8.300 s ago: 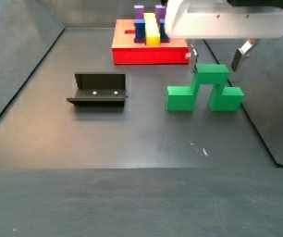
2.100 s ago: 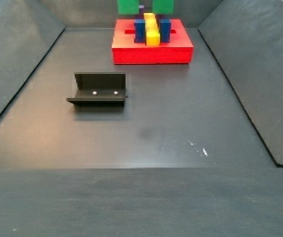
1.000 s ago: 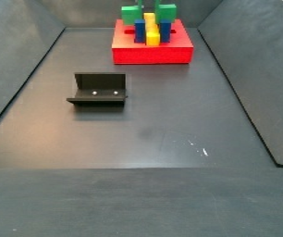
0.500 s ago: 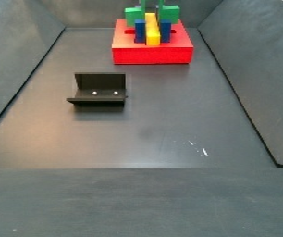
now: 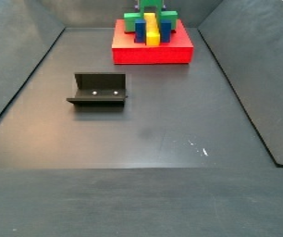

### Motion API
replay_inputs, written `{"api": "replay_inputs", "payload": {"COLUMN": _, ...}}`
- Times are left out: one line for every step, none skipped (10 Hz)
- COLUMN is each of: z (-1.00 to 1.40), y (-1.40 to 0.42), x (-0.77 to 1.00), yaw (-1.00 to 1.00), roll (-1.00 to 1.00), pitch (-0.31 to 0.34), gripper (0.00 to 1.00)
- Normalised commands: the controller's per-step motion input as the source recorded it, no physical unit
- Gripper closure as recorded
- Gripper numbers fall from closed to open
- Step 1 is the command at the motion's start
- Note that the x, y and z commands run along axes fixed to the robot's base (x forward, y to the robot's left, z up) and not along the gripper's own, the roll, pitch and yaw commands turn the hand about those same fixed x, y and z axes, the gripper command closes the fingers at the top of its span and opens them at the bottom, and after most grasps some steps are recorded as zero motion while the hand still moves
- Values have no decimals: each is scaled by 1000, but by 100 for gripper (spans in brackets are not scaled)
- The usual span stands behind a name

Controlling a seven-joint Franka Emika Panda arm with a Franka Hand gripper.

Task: Pick up the green object. Move up. Move to above the board. Insert the green object.
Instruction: Insert the green object.

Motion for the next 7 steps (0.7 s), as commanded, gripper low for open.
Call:
{"api": "replay_inputs", "payload": {"z": 0, "y": 0, "x": 0, "yaw": 0, "roll": 181, "pitch": -167, "gripper": 100}}
{"api": "replay_inputs", "payload": {"z": 31, "y": 0, "x": 0, "yaw": 0, "roll": 220, "pitch": -187, "gripper": 100}}
{"api": "replay_inputs", "payload": {"z": 0, "y": 0, "x": -14, "yaw": 0, "roll": 169, "pitch": -207, "gripper": 100}}
{"api": "replay_inputs", "payload": {"z": 0, "y": 0, "x": -49, "yaw": 0, "roll": 207, "pitch": -213, "gripper": 100}}
{"api": "replay_inputs", "payload": {"z": 0, "y": 0, "x": -117, "yaw": 29, "roll": 234, "pitch": -204, "gripper": 100}}
{"api": "replay_inputs", "payload": {"z": 0, "y": 0, "x": -157, "yaw": 86, "roll": 136, "pitch": -203, "gripper": 100}}
{"api": "replay_inputs", "payload": {"z": 0, "y": 0, "x": -177, "yaw": 86, "roll": 67, "pitch": -177, "gripper": 100}}
